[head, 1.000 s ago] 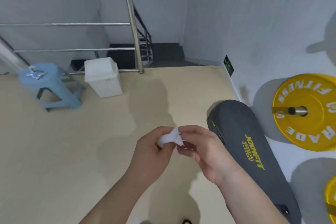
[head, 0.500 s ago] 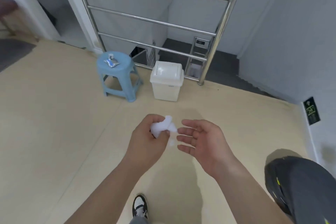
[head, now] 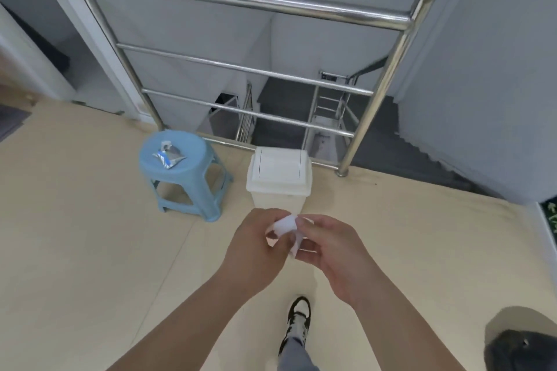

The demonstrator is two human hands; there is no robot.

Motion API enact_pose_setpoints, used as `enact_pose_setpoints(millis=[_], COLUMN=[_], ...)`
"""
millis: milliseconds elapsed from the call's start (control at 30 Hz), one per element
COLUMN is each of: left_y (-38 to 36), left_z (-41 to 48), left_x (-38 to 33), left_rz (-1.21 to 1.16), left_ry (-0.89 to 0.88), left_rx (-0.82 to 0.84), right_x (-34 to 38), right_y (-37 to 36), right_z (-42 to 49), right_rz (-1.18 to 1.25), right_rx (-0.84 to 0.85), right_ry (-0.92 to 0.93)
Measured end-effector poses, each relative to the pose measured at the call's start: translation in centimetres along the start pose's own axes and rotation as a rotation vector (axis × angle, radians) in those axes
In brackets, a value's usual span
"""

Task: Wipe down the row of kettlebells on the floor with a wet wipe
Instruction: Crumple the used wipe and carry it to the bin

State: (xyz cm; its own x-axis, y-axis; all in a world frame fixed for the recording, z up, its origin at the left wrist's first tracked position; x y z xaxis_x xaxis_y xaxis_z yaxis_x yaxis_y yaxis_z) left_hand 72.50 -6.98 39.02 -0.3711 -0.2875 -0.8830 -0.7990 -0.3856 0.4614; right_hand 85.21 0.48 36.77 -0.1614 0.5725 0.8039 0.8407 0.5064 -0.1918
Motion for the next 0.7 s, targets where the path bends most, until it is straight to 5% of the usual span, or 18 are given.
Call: enact_pose_setpoints(millis=[167, 333, 700], left_y=[-2.6, -2.2, -7.3], left_z=[11.7, 21.8, 43.7], left_x=[2.2, 6.2, 26.5], left_rz=[-0.088, 0.149, 0.472], left_ry=[0.044, -0.007, 0.158], left_rx=[0.163, 0.178, 0.471], right_x=[3.9, 5.7, 0.1], right_y=[0.1, 0.0, 1.8], right_z=[12.3, 22.3, 47.2], right_rz=[0.027, -0.163, -0.435], right_rx=[-0.021, 0.034, -0.248], right_ry=[-0.082, -0.242, -0.281])
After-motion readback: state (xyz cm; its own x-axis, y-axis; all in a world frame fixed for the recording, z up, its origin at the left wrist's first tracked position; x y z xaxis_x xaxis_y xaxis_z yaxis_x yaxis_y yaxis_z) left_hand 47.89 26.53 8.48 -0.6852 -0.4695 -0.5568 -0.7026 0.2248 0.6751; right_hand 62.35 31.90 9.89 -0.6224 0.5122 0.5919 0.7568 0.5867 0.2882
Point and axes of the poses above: each hand's wrist, its own z-axis towards the middle knuckle, its own y-axis out of the back of the hand, x = y × z, the point moved 8 cm from there along z, towards the middle knuckle, and after that the axes turned 1 degree about -y, right-handed, at the moved point
